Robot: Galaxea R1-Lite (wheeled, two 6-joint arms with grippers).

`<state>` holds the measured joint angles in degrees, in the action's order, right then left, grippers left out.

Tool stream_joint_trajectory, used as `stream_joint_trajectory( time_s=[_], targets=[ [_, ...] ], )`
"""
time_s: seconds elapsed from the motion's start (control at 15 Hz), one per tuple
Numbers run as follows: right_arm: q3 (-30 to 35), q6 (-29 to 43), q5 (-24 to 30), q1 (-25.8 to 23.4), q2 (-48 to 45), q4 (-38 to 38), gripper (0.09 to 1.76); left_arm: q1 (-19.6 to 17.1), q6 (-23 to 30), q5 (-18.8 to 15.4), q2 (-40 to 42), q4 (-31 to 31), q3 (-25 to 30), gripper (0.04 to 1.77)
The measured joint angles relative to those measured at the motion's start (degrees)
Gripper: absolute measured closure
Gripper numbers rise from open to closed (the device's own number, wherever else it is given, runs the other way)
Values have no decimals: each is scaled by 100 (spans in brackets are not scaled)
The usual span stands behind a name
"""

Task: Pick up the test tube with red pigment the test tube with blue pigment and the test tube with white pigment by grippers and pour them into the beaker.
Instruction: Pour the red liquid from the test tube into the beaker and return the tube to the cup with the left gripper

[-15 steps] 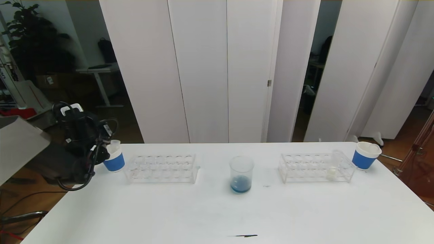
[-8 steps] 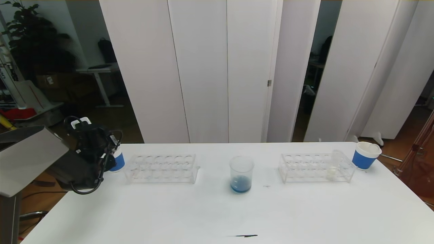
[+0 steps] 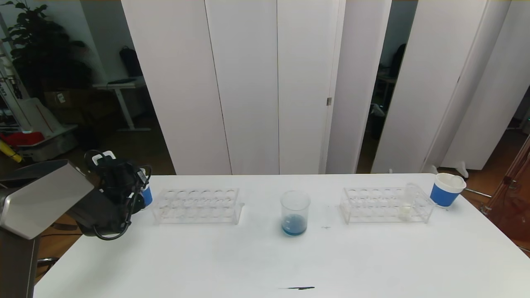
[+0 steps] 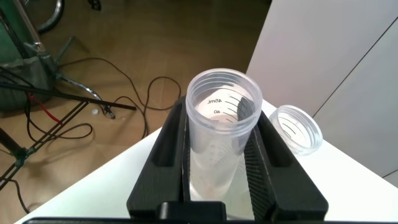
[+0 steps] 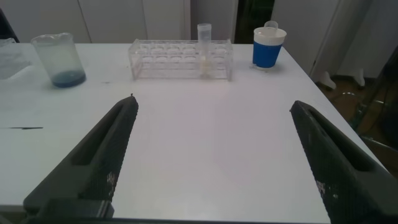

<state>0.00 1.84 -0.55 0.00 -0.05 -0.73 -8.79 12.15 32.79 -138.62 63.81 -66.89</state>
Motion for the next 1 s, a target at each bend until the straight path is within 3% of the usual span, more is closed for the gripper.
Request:
stream_joint_trajectory(
  time_s=[0.33,0.4,0.53,0.6,1.0],
  targets=[
    [0,-2,4,0,-2,0,10,17,-50,-20,-9,2,-2,119],
    [0,-2,0,0,-2,0,10,20,-50,-22,2,2,5,101],
    [0,-2,2,0,0,0,10,0,-52,-16,34,13,9,33],
    [0,0,6,0,-2,-1,10,15,-52,-13,56,16,11,13],
    [0,0,2,0,-2,-1,10,-9,-161,-22,246,2,72,8]
  ],
)
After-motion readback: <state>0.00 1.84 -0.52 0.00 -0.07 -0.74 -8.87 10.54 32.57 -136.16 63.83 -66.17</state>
